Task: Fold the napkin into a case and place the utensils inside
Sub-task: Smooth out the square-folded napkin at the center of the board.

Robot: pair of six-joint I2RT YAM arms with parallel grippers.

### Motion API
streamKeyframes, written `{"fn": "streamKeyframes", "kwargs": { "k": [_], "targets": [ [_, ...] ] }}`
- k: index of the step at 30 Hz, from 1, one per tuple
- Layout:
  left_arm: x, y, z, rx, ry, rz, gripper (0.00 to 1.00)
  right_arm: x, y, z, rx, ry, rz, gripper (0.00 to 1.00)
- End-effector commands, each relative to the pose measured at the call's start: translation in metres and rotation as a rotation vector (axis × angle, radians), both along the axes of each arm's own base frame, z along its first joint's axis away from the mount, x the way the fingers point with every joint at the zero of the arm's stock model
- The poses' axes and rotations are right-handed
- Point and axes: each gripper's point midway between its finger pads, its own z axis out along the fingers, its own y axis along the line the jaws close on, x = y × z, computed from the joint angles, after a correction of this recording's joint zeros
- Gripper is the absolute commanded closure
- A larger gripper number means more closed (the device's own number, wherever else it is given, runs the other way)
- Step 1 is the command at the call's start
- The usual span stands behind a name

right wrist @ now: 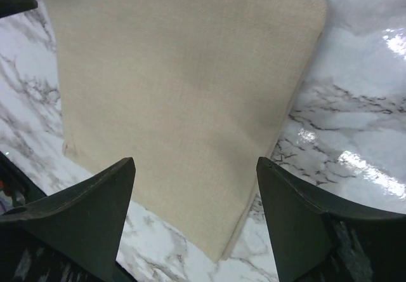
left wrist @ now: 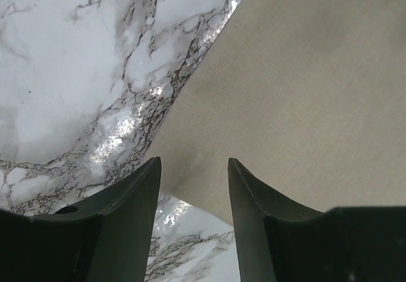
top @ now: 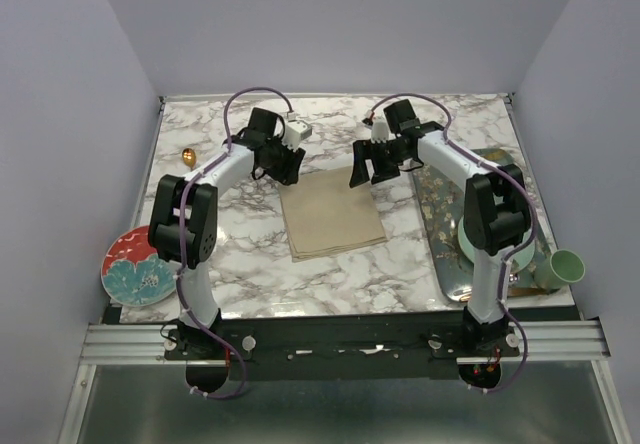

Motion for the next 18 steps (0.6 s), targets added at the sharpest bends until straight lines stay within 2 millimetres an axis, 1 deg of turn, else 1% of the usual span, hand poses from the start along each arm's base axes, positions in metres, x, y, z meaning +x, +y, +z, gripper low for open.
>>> {"fn": "streamKeyframes", "kwargs": {
  "k": [1,3,4,6,8,10,11,12,13,14,15,16,17,18],
  "targets": [
    [-0.017,0.016,-0.03,0.104,0.05,-0.036,0.47,0.021,-0.007,-0.015,-0.064,-0.038,-0.019,0.15],
    [-0.029,0.018,-0.037,0.119,0.085,-0.058,0.48,0.02,-0.007,-0.025,-0.069,-0.017,-0.018,0.15],
    [-0.038,0.02,-0.041,0.124,0.102,-0.064,0.48,0.019,-0.007,-0.028,-0.068,-0.011,-0.015,0.15],
    [-0.051,0.022,-0.045,0.119,0.126,-0.075,0.53,0.015,-0.006,-0.037,-0.069,0.013,-0.004,0.15],
    [-0.067,0.026,-0.049,0.127,0.153,-0.081,0.56,0.011,-0.004,-0.039,-0.054,0.027,0.009,0.15],
    [-0.081,0.03,-0.047,0.134,0.174,-0.077,0.58,0.007,-0.002,-0.036,-0.036,0.03,0.024,0.15],
    [-0.084,0.032,-0.046,0.132,0.179,-0.074,0.6,0.007,-0.001,-0.034,-0.03,0.022,0.033,0.15],
    [-0.086,0.033,-0.035,0.114,0.168,-0.057,0.6,0.007,0.0,-0.026,-0.02,0.005,0.039,0.15],
    [-0.087,0.033,-0.028,0.092,0.163,-0.044,0.6,0.007,0.001,-0.021,-0.006,-0.003,0.044,0.15],
    [-0.086,0.032,-0.018,0.062,0.152,-0.032,0.59,0.008,0.003,-0.014,0.007,-0.014,0.052,0.15],
    [-0.084,0.025,0.003,-0.01,0.117,-0.036,0.56,0.009,0.006,-0.001,0.026,-0.04,0.057,0.14],
    [-0.079,0.018,0.02,-0.059,0.1,-0.019,0.52,0.009,0.009,0.007,0.049,-0.047,0.06,0.14],
    [-0.078,0.01,0.032,-0.107,0.098,-0.018,0.44,0.011,0.011,0.015,0.074,-0.055,0.048,0.14],
    [-0.076,-0.003,0.047,-0.184,0.088,-0.036,0.41,0.01,0.014,0.022,0.096,-0.058,0.045,0.14]
  ]
}}
